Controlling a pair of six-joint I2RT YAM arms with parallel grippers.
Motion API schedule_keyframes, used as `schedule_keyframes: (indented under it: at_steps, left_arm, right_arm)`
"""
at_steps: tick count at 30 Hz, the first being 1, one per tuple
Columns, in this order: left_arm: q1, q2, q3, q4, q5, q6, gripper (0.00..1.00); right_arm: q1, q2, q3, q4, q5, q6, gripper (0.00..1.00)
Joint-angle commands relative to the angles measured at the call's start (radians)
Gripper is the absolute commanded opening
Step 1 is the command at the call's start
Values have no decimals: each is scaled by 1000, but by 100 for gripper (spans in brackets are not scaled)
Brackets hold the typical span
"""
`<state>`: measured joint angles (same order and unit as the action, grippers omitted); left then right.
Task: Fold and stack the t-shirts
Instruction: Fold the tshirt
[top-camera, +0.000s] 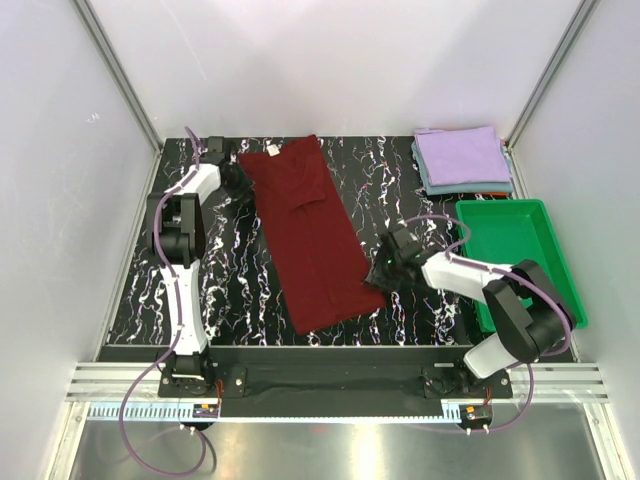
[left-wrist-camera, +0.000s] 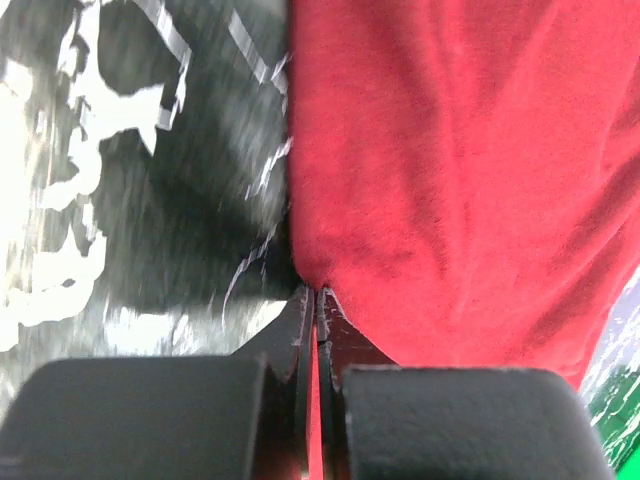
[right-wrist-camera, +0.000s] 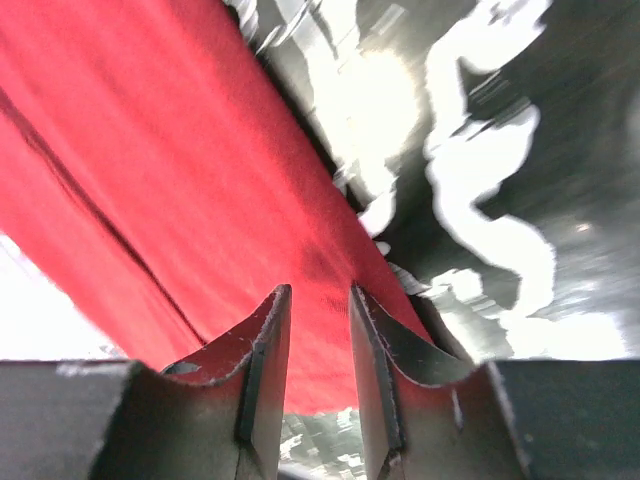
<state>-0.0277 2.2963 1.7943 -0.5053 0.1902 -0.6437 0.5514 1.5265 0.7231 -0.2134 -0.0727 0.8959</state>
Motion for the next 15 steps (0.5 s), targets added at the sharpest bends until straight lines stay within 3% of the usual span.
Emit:
schedule_keyframes:
  at_steps: [1,4,6,8,12,15]
  left_arm:
    - [21,48,77,-4,64,56,0]
    - [28,34,112,-15,106,87,4]
    - [26,14,131,-76,85,101,23]
    - [26,-40,126,-108,20,124,50]
    - [49,-145,85,-180,-61,170,57]
    - [48,-262,-37,-176,-55,176,57]
  right_arm:
    - [102,-3,-4,66,17,173,37]
    - [143,12,64,7,53,183,38]
    - [147,11,93,-38,56,167,38]
    - [147,-5,119,-70,74,128,40]
    - [145,-22,183,-200,132,-10,43]
    - [128,-6,219,-268,137,-152,46]
